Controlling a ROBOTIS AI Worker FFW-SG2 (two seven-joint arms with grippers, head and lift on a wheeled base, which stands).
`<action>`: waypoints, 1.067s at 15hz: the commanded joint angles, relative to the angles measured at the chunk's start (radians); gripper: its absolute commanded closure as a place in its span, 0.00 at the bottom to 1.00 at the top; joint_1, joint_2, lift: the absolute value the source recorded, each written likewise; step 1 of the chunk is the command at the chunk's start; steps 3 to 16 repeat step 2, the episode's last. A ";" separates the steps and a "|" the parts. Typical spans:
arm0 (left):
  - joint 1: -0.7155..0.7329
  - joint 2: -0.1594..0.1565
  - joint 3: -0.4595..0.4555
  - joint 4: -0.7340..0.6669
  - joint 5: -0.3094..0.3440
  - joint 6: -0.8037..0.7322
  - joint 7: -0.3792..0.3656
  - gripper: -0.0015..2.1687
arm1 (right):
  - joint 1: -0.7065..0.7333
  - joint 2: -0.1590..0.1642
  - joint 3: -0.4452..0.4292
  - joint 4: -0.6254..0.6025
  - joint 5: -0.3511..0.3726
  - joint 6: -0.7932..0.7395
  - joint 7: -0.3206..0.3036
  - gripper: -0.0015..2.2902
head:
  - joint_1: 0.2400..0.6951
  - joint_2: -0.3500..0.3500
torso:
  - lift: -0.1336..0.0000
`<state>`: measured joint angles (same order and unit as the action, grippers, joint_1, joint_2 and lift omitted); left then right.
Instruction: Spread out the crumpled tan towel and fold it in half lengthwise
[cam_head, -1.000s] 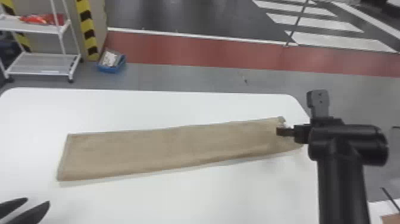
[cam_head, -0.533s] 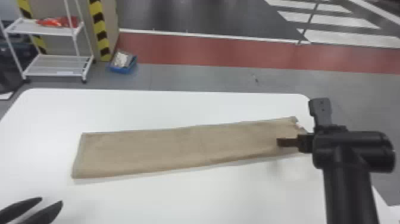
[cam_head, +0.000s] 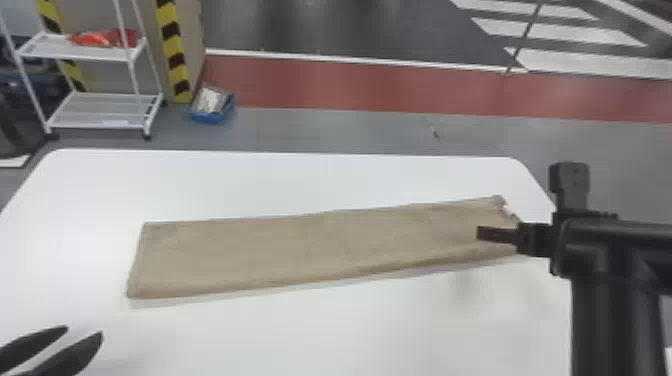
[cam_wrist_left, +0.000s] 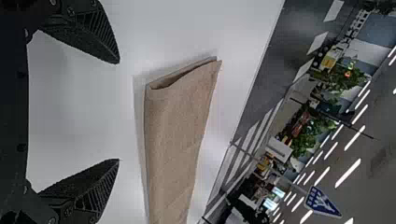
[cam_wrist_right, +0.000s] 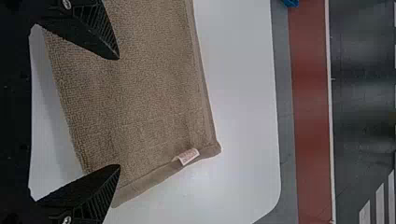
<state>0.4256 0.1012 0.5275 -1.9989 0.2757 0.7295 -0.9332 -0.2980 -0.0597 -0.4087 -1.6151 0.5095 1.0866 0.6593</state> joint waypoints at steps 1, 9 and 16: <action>0.005 -0.002 0.006 -0.012 0.022 0.000 0.014 0.07 | -0.007 -0.008 -0.059 -0.023 -0.057 0.063 0.046 0.04 | 1.00 0.29 | 0.07; 0.009 -0.005 0.005 -0.020 0.022 0.000 0.025 0.07 | -0.009 -0.014 -0.096 -0.026 -0.094 0.106 0.054 0.05 | 1.00 0.30 | 0.07; 0.009 -0.005 0.005 -0.020 0.022 0.000 0.025 0.07 | -0.009 -0.014 -0.096 -0.026 -0.094 0.106 0.054 0.05 | 1.00 0.30 | 0.07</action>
